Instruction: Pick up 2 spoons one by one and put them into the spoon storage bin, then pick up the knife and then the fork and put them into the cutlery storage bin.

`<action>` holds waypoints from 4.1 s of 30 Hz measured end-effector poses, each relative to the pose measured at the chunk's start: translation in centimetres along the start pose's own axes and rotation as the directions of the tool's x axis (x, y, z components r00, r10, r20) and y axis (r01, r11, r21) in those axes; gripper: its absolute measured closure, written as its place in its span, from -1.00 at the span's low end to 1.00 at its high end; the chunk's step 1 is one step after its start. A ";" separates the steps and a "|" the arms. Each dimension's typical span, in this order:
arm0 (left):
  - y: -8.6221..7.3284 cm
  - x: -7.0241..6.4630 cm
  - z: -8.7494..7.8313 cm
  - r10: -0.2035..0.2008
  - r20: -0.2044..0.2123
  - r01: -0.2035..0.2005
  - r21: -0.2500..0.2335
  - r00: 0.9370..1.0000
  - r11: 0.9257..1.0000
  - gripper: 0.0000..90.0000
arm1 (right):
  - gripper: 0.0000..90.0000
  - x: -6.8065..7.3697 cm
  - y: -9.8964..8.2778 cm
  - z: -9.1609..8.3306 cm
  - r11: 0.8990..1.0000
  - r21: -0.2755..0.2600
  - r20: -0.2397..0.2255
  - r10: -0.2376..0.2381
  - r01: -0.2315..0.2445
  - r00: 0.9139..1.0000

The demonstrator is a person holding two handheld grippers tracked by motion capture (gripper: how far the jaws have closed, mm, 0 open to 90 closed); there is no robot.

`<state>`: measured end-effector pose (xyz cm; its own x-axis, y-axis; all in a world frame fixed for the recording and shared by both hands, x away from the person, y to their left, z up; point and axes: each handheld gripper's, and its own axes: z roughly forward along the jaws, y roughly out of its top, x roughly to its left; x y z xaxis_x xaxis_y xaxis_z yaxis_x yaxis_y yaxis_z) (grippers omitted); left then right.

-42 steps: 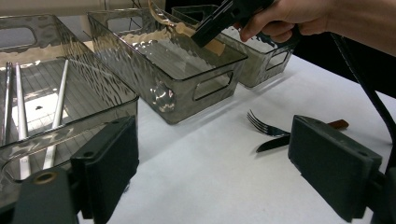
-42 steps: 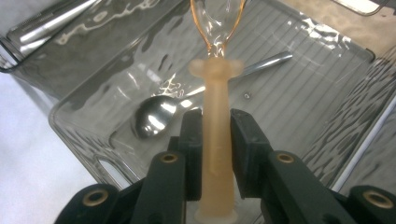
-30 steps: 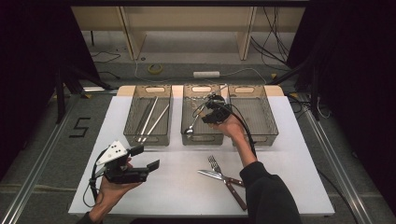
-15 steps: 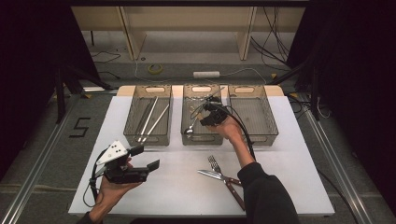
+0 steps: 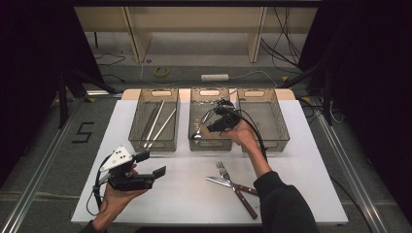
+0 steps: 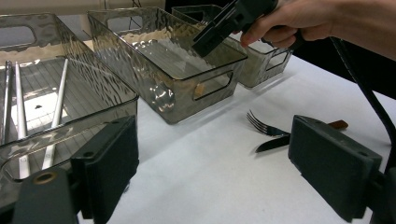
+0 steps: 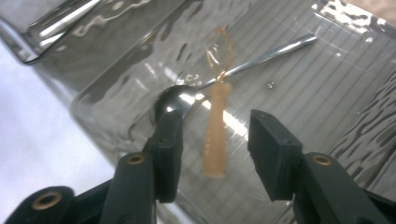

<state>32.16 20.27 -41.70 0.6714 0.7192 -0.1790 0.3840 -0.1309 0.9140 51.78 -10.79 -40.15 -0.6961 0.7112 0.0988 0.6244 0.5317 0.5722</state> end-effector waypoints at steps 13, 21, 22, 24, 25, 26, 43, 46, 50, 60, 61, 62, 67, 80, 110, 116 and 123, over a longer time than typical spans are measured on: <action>0.0 0.0 0.1 -0.004 -0.002 0.004 -0.001 1.000 1.000 -0.65 | -0.04 1.1 -1.7 -3.5 0.996 -0.022 -0.047 -0.090 0.089 0.995; 0.0 0.0 0.1 -0.009 -0.003 0.009 -0.004 1.000 1.000 -0.65 | -0.14 2.5 -3.4 -5.4 0.991 -0.018 -0.066 -0.131 0.130 0.989; 0.0 0.0 0.1 -0.008 -0.003 0.008 -0.004 1.000 1.000 -0.65 | -0.16 2.7 -3.7 -5.6 0.991 -0.016 -0.073 -0.135 0.135 0.988; 0.0 0.0 0.1 -0.009 -0.003 0.009 -0.004 1.000 1.000 -0.65 | -0.16 3.1 -4.5 -5.8 0.990 -0.020 -0.088 -0.139 0.138 0.986; 0.0 0.0 0.1 -0.010 -0.003 0.010 -0.004 1.000 1.000 -0.65 | -0.17 3.2 -4.8 -5.9 0.990 -0.016 -0.091 -0.141 0.140 0.986; 0.0 0.0 0.1 -0.010 -0.003 0.010 -0.005 1.000 1.000 -0.65 | -0.17 3.4 -5.2 -6.0 0.990 -0.012 -0.091 -0.140 0.139 0.986; 0.0 0.0 0.1 -0.012 -0.002 0.012 -0.010 1.000 1.000 -0.65 | -0.24 4.2 -11.6 -6.8 0.977 0.083 -0.110 -0.189 0.198 0.976; 0.0 0.0 0.1 -0.011 -0.003 0.011 -0.010 1.000 1.000 -0.65 | -0.27 4.3 -12.2 -6.9 0.974 0.094 -0.115 -0.194 0.205 0.974; 0.0 0.0 0.1 -0.004 0.000 0.004 -0.005 1.000 1.000 -0.65 | -0.29 4.3 -13.0 -7.0 0.971 0.121 -0.108 -0.194 0.207 0.975; 0.1 0.0 0.0 -0.005 0.000 0.005 -0.012 1.000 1.000 -0.65 | -0.28 4.3 -14.2 -6.7 0.961 0.175 -0.110 -0.195 0.212 0.975; 0.1 0.0 0.0 -0.007 0.001 0.007 -0.013 1.000 1.000 -0.65 | -0.28 4.3 -14.2 -6.7 0.960 0.181 -0.107 -0.197 0.214 0.974; 0.1 0.0 0.0 -0.007 0.000 0.007 -0.013 1.000 1.000 -0.65 | -0.28 4.4 -14.3 -6.7 0.960 0.184 -0.105 -0.195 0.212 0.975; 0.1 0.0 0.0 -0.006 0.000 0.006 -0.013 1.000 1.000 -0.65 | -0.27 4.4 -14.5 -6.6 0.954 0.205 -0.102 -0.200 0.217 0.974; 0.1 0.1 0.1 -0.008 -0.003 0.008 -0.013 1.000 1.000 -0.65 | -0.14 4.7 -15.4 -6.3 0.932 0.265 -0.098 -0.230 0.248 0.968; 0.1 0.0 0.1 -0.006 -0.001 0.006 -0.008 1.000 1.000 -0.65 | 0.43 4.7 -16.9 -4.6 0.883 0.369 -0.098 -0.272 0.289 0.957; 0.1 0.0 0.2 -0.004 0.004 0.004 -0.008 1.000 1.000 -0.65 | 0.52 4.7 -16.9 -4.5 0.880 0.372 -0.087 -0.285 0.296 0.955; 0.0 -0.2 0.1 0.004 0.004 -0.004 -0.003 1.000 1.000 -0.65 | 0.63 5.1 -16.8 -4.5 0.877 0.377 -0.078 -0.289 0.297 0.954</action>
<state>32.11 20.05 -41.68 0.6755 0.7159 -0.1765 0.3790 -0.1319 0.9159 36.16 -18.17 -45.64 -0.8723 0.4889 -0.0080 0.4749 0.8510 0.2242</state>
